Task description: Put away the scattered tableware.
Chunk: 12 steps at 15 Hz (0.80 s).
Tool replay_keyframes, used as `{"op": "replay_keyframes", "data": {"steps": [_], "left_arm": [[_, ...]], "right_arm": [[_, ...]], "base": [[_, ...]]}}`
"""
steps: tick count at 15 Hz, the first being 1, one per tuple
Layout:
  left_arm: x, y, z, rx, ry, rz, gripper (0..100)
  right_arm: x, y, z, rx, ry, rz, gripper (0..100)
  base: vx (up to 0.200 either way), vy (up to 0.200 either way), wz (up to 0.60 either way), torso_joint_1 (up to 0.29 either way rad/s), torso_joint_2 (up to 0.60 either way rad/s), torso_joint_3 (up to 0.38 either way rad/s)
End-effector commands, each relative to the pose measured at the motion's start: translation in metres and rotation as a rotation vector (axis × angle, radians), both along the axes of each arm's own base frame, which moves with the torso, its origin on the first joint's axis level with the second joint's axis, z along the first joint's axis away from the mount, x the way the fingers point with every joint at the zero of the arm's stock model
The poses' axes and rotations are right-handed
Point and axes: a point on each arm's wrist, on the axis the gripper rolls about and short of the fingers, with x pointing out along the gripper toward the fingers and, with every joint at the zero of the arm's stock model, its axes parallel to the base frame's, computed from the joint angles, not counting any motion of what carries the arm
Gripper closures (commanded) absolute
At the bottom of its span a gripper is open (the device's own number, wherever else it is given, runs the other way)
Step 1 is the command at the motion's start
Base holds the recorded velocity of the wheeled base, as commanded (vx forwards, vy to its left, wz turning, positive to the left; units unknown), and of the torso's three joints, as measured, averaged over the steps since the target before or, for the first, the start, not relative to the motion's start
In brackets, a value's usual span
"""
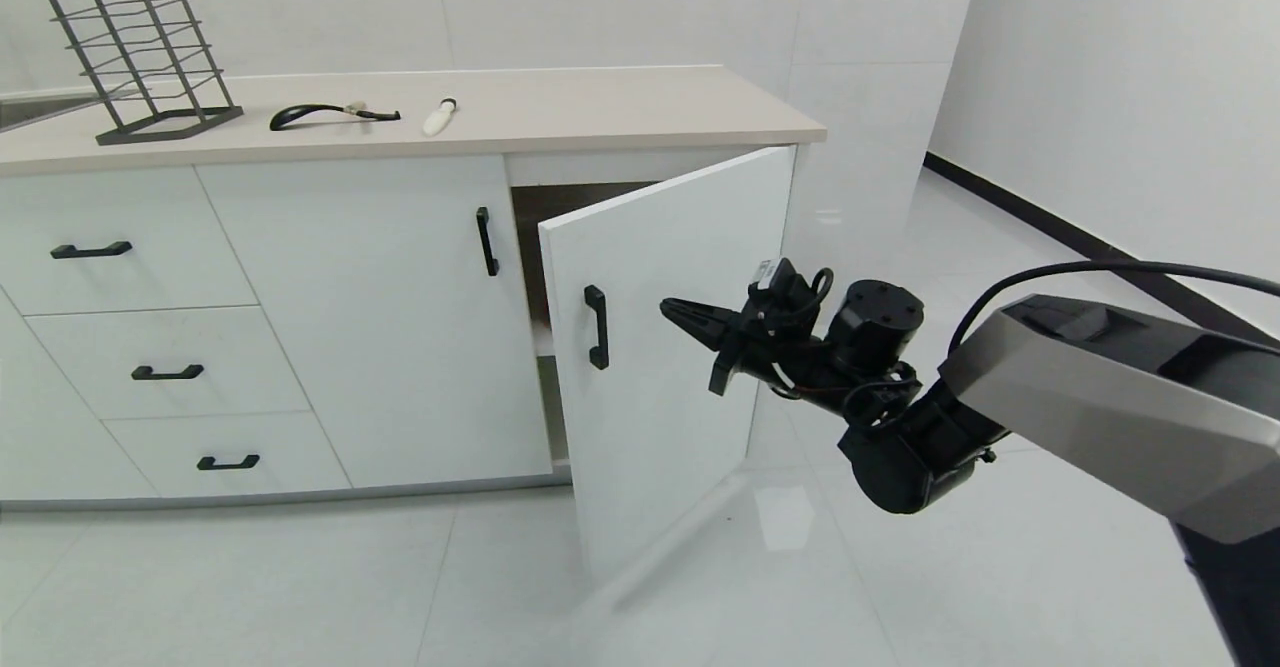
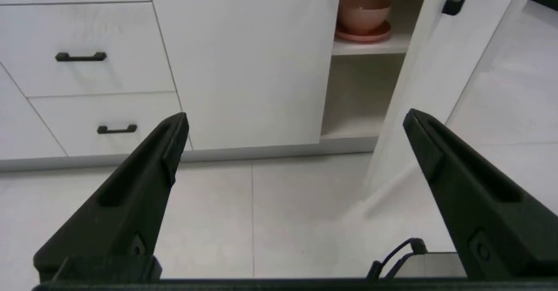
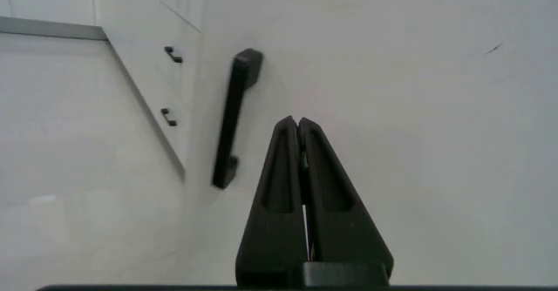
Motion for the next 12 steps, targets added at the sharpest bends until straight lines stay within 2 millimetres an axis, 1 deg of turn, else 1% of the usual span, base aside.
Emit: {"op": "replay_keyframes", "data": {"steps": [1, 2, 3, 4, 5, 6, 7, 8, 9, 10, 11, 12], "left_arm": [[0.0, 0.0, 0.0, 0.0, 0.0, 0.0, 0], [0.0, 0.0, 0.0, 0.0, 0.0, 0.0, 0], [0.0, 0.0, 0.0, 0.0, 0.0, 0.0, 0], [0.0, 0.0, 0.0, 0.0, 0.0, 0.0, 0], [0.0, 0.0, 0.0, 0.0, 0.0, 0.0, 0], [0.0, 0.0, 0.0, 0.0, 0.0, 0.0, 0], [0.0, 0.0, 0.0, 0.0, 0.0, 0.0, 0], [0.0, 0.0, 0.0, 0.0, 0.0, 0.0, 0], [0.0, 0.0, 0.0, 0.002, 0.0, -0.001, 0], [0.0, 0.0, 0.0, 0.0, 0.0, 0.0, 0], [0.0, 0.0, 0.0, 0.002, 0.0, 0.0, 0], [0.0, 0.0, 0.0, 0.0, 0.0, 0.0, 0]], "right_arm": [[-0.053, -0.032, 0.026, -0.031, 0.063, -0.006, 100], [-0.071, -0.043, 0.03, -0.047, 0.09, -0.011, 100], [-0.108, -0.064, 0.041, -0.069, 0.12, -0.017, 100], [-0.132, -0.077, 0.049, -0.075, 0.131, -0.019, 100], [-0.15, -0.087, 0.056, -0.074, 0.13, -0.02, 100], [-0.186, -0.11, 0.069, -0.062, 0.11, -0.036, 100], [-0.222, -0.132, 0.078, -0.042, 0.072, -0.062, 100], [-0.233, -0.14, 0.08, -0.034, 0.058, -0.074, 100], [-0.254, -0.156, 0.089, -0.004, -0.007, -0.116, 100], [-0.276, -0.174, 0.104, 0.038, -0.098, -0.185, 100], [-0.293, -0.182, 0.11, 0.061, -0.138, -0.213, 100], [-0.315, -0.19, 0.114, 0.085, -0.191, -0.24, 100]], "base": [[0.0, 0.0, 0.0, 0.0, 0.0, 0.0], [0.0, 0.0, 0.0, 0.0, 0.0, 0.0], [0.0, 0.0, 0.0, 0.0, 0.0, 0.0], [0.0, 0.0, 0.0, 0.0, 0.0, 0.0], [0.0, 0.0, 0.0, 0.0, 0.0, 0.0], [0.0, 0.0, 0.0, 0.0, 0.0, 0.0], [0.2, 0.2, 0.0, -0.002, 0.01, -0.002], [0.2, 0.2, 0.0, 0.002, 0.0, 0.002], [0.2, 0.2, 0.0, -0.002, 0.0, 0.002], [0.2, 0.2, 0.0, -0.017, 0.0, 0.007], [0.2, 0.2, 0.0, 0.007, 0.0, 0.007], [0.2, 0.2, 0.0, 0.007, 0.0, 0.002]]}}
